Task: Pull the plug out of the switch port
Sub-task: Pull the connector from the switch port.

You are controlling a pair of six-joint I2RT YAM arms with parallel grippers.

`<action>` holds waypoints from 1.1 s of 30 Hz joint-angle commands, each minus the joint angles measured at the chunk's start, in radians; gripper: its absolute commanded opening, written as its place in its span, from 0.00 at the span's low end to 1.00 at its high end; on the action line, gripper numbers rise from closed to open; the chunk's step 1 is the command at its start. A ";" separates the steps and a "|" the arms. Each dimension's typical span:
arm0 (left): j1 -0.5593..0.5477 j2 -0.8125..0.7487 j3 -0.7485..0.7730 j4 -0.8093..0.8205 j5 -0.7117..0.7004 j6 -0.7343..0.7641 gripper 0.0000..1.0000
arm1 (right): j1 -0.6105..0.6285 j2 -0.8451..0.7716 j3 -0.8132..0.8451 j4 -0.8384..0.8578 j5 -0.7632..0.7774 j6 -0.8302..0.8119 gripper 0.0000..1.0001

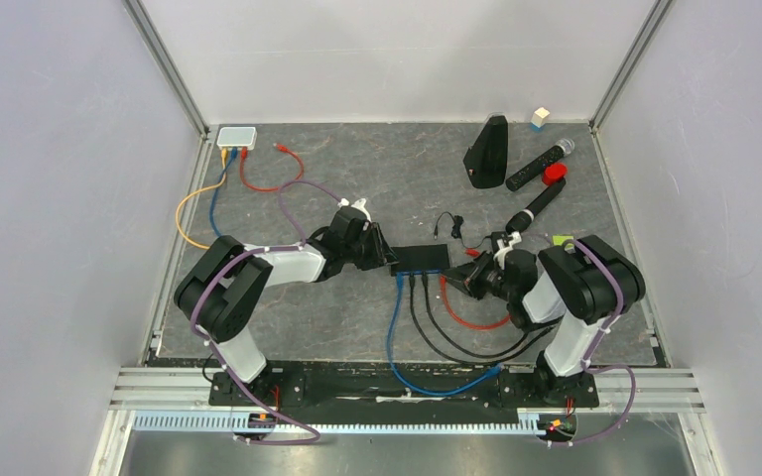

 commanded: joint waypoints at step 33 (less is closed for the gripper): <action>-0.017 0.028 -0.043 -0.149 -0.052 0.009 0.33 | 0.043 -0.015 0.062 -0.712 -0.001 -0.565 0.00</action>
